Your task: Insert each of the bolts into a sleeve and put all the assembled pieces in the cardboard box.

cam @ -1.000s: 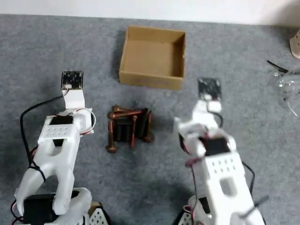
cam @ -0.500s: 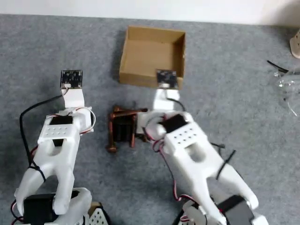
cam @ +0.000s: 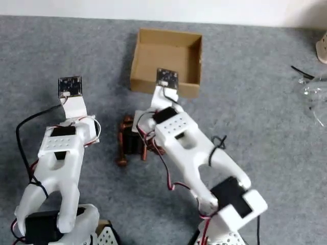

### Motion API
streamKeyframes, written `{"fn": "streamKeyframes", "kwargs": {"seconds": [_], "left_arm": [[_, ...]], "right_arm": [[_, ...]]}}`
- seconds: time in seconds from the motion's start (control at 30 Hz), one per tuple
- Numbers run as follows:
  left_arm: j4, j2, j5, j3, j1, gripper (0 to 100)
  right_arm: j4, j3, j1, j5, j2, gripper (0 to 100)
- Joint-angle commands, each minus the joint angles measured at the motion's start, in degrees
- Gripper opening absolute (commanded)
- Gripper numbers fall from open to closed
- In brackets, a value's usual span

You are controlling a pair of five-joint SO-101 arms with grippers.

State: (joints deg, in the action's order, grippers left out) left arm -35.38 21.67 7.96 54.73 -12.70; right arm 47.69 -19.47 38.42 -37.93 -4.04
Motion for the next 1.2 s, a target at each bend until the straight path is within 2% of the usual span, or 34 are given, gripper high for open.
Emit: {"fn": "streamKeyframes", "kwargs": {"seconds": [0.0,0.1,0.43,0.6,1.0,1.17], "left_arm": [[1.05,0.13,0.26,-0.31,-0.40,5],[1.05,0.13,0.26,-0.31,-0.40,5],[1.05,0.13,0.26,-0.31,-0.22,5],[1.05,0.13,0.26,-0.31,-0.22,5],[1.05,0.13,0.26,-0.31,-0.22,5],[1.05,0.13,0.18,-0.31,-0.22,5]], "right_arm": [[-1.63,3.47,0.48,-1.67,-1.19,26.5],[-1.63,3.65,0.57,-1.76,-2.07,20.7],[-2.07,3.56,-3.03,-1.76,-2.51,20.6],[-10.07,2.51,-3.65,-1.58,-2.86,20.2],[-9.80,0.84,-3.56,-1.76,-5.49,20.2],[-4.44,1.10,-3.56,-1.85,-5.49,20.2]]}}
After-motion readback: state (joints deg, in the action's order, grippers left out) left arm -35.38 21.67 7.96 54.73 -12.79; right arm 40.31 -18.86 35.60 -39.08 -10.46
